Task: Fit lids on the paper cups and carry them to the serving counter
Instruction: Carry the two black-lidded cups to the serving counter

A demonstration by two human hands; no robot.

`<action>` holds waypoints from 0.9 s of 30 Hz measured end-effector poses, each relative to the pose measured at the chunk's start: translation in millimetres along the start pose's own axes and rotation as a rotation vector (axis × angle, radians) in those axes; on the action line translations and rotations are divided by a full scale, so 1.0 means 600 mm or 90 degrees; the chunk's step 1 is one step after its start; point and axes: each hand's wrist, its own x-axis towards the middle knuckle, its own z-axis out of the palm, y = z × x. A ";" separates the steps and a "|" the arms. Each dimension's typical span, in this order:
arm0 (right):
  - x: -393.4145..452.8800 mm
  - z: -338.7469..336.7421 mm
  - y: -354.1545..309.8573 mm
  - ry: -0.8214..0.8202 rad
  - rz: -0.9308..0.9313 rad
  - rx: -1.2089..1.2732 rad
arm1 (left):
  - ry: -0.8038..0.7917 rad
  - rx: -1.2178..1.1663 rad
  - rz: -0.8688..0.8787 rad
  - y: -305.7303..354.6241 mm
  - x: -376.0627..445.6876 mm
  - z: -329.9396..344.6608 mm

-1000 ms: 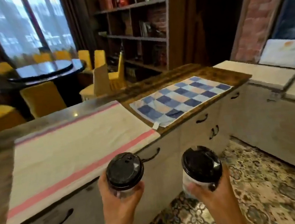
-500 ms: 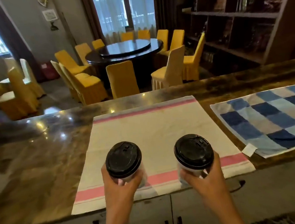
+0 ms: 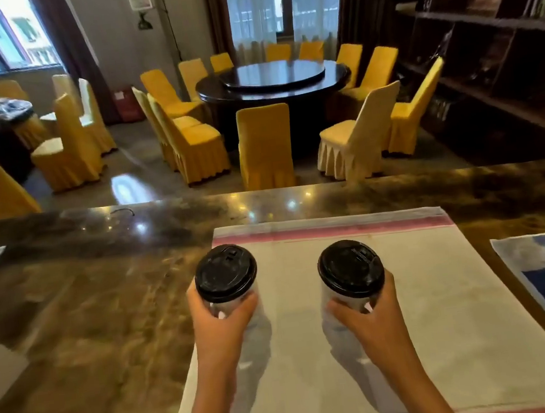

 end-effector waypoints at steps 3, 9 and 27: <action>0.043 0.037 0.009 0.014 -0.002 -0.014 | -0.021 0.020 0.009 -0.017 0.056 0.003; 0.098 0.086 0.025 0.019 0.007 -0.038 | -0.032 0.057 0.016 -0.045 0.132 0.007; 0.164 0.131 0.039 0.048 0.059 0.004 | -0.039 0.067 0.018 -0.093 0.200 0.036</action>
